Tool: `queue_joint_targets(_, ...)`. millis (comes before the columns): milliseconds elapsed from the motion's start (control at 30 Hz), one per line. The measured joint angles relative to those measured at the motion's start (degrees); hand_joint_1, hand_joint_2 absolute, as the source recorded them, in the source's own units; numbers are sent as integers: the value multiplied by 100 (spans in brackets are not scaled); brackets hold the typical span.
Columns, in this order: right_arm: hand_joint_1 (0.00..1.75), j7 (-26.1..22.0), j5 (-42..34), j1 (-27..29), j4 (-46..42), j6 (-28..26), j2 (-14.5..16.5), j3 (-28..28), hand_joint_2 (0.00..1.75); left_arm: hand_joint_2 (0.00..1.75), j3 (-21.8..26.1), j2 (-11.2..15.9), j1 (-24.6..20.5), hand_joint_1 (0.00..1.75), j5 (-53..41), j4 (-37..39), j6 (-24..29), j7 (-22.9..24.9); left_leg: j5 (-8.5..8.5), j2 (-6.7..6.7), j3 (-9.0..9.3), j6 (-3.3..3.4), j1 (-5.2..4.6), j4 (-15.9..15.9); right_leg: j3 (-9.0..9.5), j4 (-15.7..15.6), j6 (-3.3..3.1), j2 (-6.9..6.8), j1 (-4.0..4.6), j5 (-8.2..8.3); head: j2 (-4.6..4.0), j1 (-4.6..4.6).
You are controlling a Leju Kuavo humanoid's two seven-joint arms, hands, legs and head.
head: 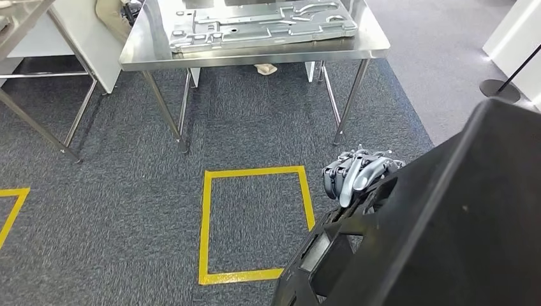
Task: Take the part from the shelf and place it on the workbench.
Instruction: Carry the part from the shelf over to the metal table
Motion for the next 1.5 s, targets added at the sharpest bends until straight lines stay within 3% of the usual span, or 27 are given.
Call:
queue_joint_targets(67,175,1,-5,-3,2,15,18,1,175,175,5,9,-1,0,-2,0,0,-11,342,-20,282,93,-40,-672,132,-15,32,13,9,-115,-1,8)
queue_joint_targets(133,175,1,-10,-8,5,19,32,0,175,175,8,19,-5,0,-10,-1,3,-22,305,-28,437,162,-85,-953,188,-30,97,22,1,-173,0,20)
queue_joint_targets(233,175,0,-12,-22,1,21,40,-2,175,175,10,23,-3,0,-16,-2,7,-34,205,-30,626,242,-76,-1147,148,173,217,17,-15,-90,1,22)
queue_joint_targets(300,175,0,-12,-39,-1,20,40,-5,175,175,10,23,-10,0,-18,-2,5,-41,155,-32,807,285,-47,-1253,-176,713,278,3,-37,-89,1,28)
queue_joint_targets(367,175,0,-11,-45,1,20,40,-9,175,175,10,23,-20,0,-18,-2,2,-45,66,-33,942,299,-40,-1292,-700,1366,323,-4,-71,-314,1,36)
queue_joint_targets(433,175,0,-10,-41,2,20,40,-10,175,175,10,22,-16,0,-18,-2,1,-45,-63,-38,1094,276,-29,-1297,-1097,1616,370,-12,-109,-540,1,38)
queue_joint_targets(467,175,0,-8,-41,2,20,40,-10,175,175,10,20,-12,0,-19,-2,1,-45,-138,-41,1192,258,-21,-1297,-1173,1497,391,-22,-125,-500,1,38)
queue_joint_targets(500,175,0,-6,-41,2,20,40,-10,175,175,10,19,-10,0,-21,-2,0,-45,-216,-42,1298,235,-10,-1297,-1168,1224,404,-38,-137,-311,1,39)
queue_joint_targets(567,175,0,-3,-41,5,19,40,-11,175,175,11,16,-12,0,-25,-2,0,-45,-380,-46,1478,174,2,-1288,-1079,527,389,-100,-140,376,0,46)
queue_joint_targets(600,175,0,-2,-40,9,19,42,-11,175,175,11,16,-19,0,-27,-2,1,-45,-455,-45,1533,134,0,-1287,-1049,305,355,-121,-125,632,1,49)
queue_joint_targets(633,175,0,1,-39,11,19,45,-13,175,175,11,16,-27,0,-28,-2,2,-46,-508,-41,1589,89,-6,-1290,-1039,188,313,-129,-108,784,1,55)
queue_joint_targets(667,175,0,3,-43,13,18,49,-15,175,175,11,16,-38,0,-29,-2,4,-49,-521,-36,1633,44,-11,-1282,-1032,173,260,-120,-92,776,1,55)
queue_joint_targets(733,175,0,7,-53,6,19,60,-18,175,175,11,16,-54,0,-31,-2,8,-54,-479,-24,1639,-22,-1,-1175,-931,131,164,-83,-95,729,1,56)
queue_joint_targets(767,175,0,7,-63,3,19,65,-18,175,175,11,15,-62,0,-32,-2,8,-55,-456,-24,1539,-37,8,-967,-860,102,120,-75,-98,698,1,46)
queue_joint_targets(833,175,0,6,-78,-1,20,78,-17,175,175,10,14,-73,0,-34,-2,8,-57,-589,-27,1129,-58,21,-280,-730,62,57,-66,-89,619,0,35)
queue_joint_targets(900,175,1,3,-83,0,19,87,-16,175,175,10,14,-67,0,-35,-2,8,-60,-950,-28,628,-76,18,341,-628,57,18,-47,-58,519,0,26)
queue_joint_targets(933,175,2,1,-83,0,19,88,-16,175,175,10,14,-58,0,-34,-2,8,-61,-1077,-28,457,-72,15,452,-567,57,8,-32,-39,467,1,22)
queue_joint_targets(967,175,2,-2,-84,0,18,89,-15,175,175,10,14,-50,0,-34,-2,8,-63,-1065,-28,366,-51,11,383,-494,57,0,-18,-17,411,0,21)
queue_joint_targets(1000,175,2,-4,-84,0,18,91,-15,175,175,10,14,-45,0,-34,-2,8,-65,-882,-29,358,-13,-1,138,-411,57,-4,-8,7,353,1,20)
queue_joint_targets(1067,175,2,-7,-87,1,18,97,-15,175,175,11,22,-38,0,-35,-2,8,-70,-212,-38,446,108,-50,-571,-268,61,-3,1,45,241,-1,27)
queue_joint_targets(1133,175,9,-11,-89,10,17,102,-13,175,175,13,30,-34,0,-35,-2,8,-77,195,-53,495,193,-107,-991,-228,65,30,17,52,171,0,42)
queue_joint_targets(1233,175,21,-16,-96,15,13,107,-10,175,175,15,32,-37,0,-35,-4,5,-95,264,-64,549,245,-114,-1102,-212,55,129,29,44,104,1,50)
queue_joint_targets(1300,175,22,-17,-108,10,12,108,-10,175,175,15,29,-47,0,-35,-4,0,-103,263,-62,647,290,-77,-1194,-301,297,201,13,33,-38,1,60)
queue_joint_targets(1400,175,23,-19,-101,13,8,108,-11,175,175,15,26,-57,0,-35,-4,-3,-109,186,-57,759,329,-67,-1226,-944,1397,309,1,-51,-428,1,70)
queue_joint_targets(1433,175,23,-19,-93,15,7,108,-11,175,175,15,24,-55,0,-35,-4,-4,-109,147,-58,797,326,-63,-1223,-1141,1657,345,-3,-83,-443,1,71)
queue_joint_targets(1467,175,25,-18,-89,17,5,108,-11,175,175,15,21,-52,0,-36,-3,-8,-109,106,-61,844,313,-56,-1219,-1236,1703,376,-9,-112,-337,1,71)
queue_joint_targets(1500,175,27,-17,-89,17,3,108,-10,175,175,15,19,-51,0,-37,-3,-11,-110,60,-65,900,295,-45,-1213,-1210,1512,400,-20,-137,-123,1,72)
